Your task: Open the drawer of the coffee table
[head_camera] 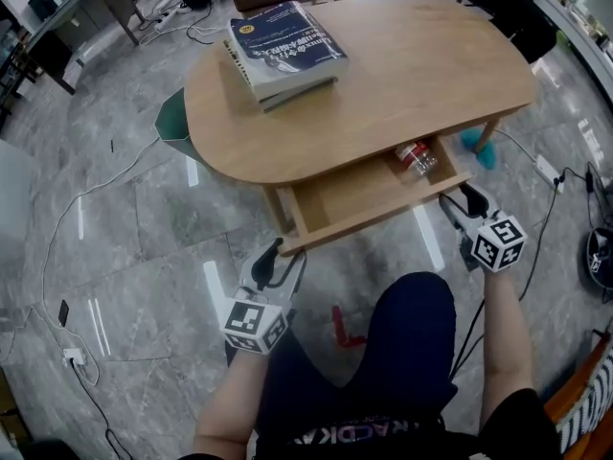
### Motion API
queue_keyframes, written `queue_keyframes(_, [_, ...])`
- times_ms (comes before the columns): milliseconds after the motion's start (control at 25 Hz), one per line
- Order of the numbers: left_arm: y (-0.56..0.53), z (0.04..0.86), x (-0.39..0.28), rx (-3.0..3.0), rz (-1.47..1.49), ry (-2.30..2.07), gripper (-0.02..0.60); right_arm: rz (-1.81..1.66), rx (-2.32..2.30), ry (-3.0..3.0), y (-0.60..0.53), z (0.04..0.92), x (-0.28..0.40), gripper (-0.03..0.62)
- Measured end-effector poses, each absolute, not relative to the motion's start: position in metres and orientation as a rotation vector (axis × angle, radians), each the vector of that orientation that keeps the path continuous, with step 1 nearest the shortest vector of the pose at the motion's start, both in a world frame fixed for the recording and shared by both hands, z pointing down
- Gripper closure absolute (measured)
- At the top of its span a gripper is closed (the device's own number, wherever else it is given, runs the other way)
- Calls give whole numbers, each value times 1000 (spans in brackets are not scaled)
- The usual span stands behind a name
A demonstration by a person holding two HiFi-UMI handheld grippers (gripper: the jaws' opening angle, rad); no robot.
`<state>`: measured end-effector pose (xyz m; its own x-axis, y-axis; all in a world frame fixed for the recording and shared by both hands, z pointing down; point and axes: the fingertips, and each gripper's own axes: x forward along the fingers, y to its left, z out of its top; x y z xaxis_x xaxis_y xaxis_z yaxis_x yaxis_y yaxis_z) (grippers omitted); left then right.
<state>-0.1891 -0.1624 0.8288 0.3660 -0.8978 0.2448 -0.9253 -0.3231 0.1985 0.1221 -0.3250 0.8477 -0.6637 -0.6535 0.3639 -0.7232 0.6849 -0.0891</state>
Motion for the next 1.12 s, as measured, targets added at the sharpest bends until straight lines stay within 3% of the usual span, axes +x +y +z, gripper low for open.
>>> queue_keyframes(1120, [-97,862,-151,2311,265,-1459,385,378,1122,-2510,-257,879,159,335])
